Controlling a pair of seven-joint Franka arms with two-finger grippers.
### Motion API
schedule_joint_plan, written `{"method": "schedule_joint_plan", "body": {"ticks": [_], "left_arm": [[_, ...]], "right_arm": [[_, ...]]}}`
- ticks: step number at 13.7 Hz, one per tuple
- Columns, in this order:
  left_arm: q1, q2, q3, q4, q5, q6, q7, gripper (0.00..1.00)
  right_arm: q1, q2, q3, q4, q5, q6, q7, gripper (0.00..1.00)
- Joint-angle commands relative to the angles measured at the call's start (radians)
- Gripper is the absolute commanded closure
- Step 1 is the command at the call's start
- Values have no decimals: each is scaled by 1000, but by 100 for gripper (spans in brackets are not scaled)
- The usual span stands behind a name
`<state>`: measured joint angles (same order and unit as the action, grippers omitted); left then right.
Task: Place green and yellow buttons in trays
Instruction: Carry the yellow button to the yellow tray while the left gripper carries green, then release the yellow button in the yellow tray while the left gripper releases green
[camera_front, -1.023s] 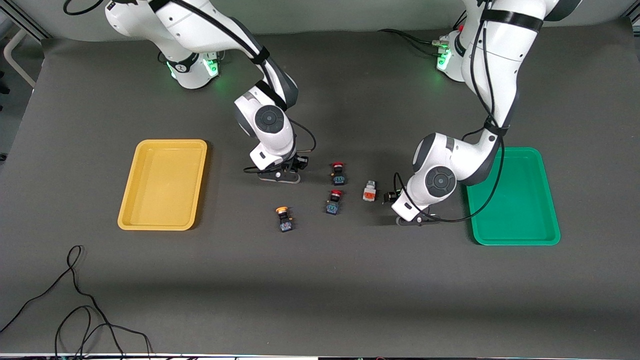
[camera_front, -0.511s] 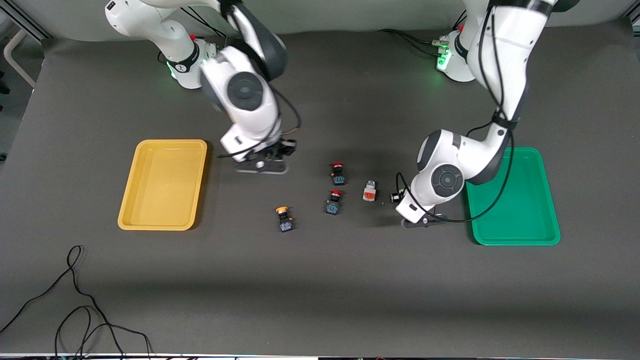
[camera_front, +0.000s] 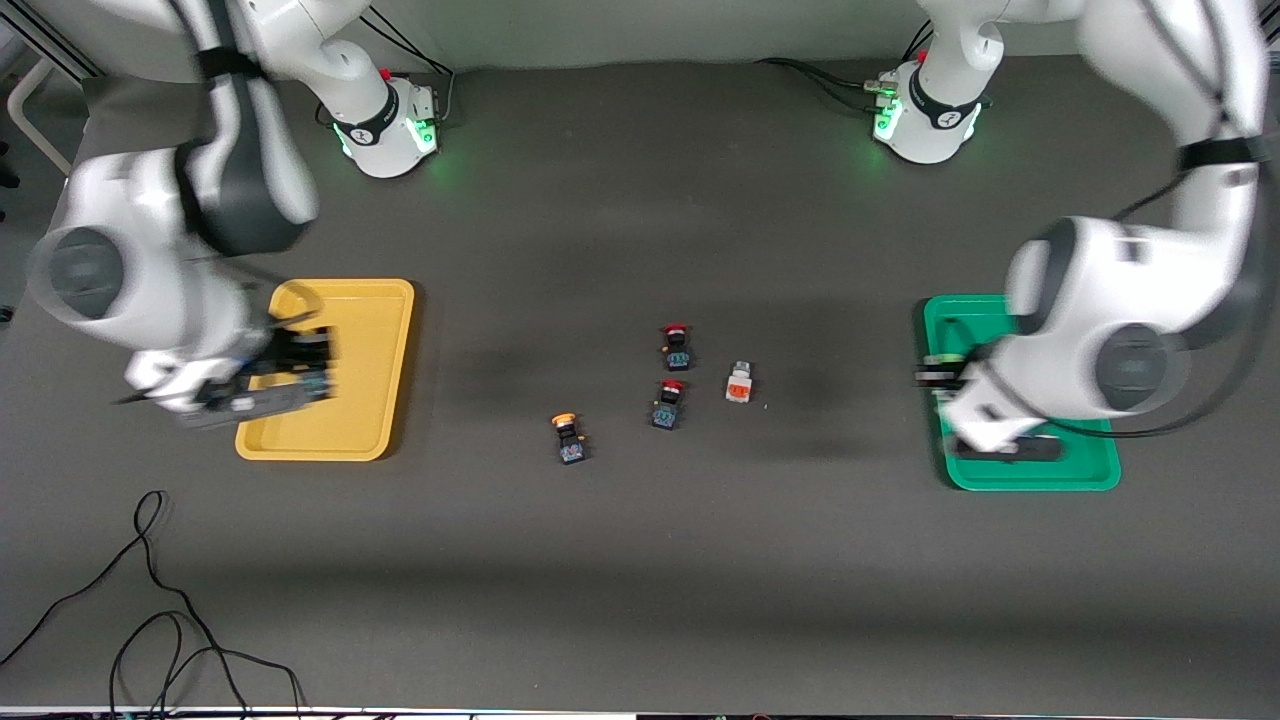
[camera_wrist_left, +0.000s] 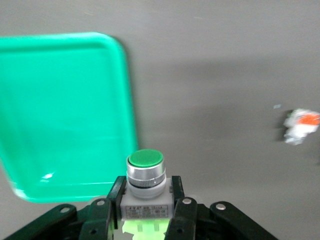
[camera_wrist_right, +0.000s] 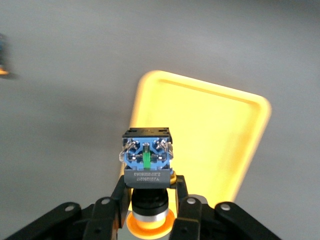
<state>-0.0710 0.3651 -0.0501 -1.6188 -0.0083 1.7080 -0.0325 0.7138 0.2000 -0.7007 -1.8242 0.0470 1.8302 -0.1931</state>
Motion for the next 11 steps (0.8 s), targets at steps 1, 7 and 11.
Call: {"method": "schedule_joint_plan", "body": {"ticks": [1, 7, 11], "left_arm": [[146, 3, -13, -18, 72, 16, 275, 100], [324, 52, -11, -261, 83, 388, 503, 100], [355, 116, -11, -332, 85, 535, 513, 100]], "right_arm": [[19, -10, -115, -183, 14, 200, -103, 80], [-16, 260, -126, -365, 340, 501, -322, 80], [-33, 308, -125, -356, 412, 501, -379, 75]]}}
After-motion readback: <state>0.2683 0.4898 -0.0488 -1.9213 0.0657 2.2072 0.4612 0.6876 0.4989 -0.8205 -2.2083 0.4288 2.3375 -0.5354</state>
